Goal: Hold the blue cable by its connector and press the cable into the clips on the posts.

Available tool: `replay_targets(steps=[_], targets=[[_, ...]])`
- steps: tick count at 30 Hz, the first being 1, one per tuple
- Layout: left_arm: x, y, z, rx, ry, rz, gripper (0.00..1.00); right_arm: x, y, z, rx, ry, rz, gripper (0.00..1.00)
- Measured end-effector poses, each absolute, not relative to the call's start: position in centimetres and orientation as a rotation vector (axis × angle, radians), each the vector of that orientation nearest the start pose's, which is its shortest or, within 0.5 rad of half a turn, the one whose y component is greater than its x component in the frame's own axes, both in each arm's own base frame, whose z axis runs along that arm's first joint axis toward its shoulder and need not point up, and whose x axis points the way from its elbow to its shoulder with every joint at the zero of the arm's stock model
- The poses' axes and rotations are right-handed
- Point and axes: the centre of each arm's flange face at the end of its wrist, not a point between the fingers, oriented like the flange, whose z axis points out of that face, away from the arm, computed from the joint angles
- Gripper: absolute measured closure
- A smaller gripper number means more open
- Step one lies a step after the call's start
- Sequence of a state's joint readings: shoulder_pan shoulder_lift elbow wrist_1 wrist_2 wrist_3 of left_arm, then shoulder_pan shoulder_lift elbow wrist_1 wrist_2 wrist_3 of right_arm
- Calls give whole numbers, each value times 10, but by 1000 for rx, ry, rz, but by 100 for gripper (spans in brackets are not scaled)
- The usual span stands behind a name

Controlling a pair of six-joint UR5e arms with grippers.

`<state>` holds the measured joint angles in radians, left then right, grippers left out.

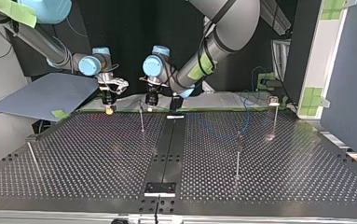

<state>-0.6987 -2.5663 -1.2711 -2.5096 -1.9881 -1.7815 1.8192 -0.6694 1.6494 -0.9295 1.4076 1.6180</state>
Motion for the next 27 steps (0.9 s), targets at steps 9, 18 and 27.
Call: replay_targets(steps=[9,18,27], targets=[[526,-539,42,64,1636,-360,100,306,-596,-4,1531,-1064,1516,100],[542,-539,37,69,1654,-366,100,309,-607,5,1531,-1056,1514,100],[560,-539,39,64,1656,-360,100,311,-617,13,1520,-1048,1522,100]])
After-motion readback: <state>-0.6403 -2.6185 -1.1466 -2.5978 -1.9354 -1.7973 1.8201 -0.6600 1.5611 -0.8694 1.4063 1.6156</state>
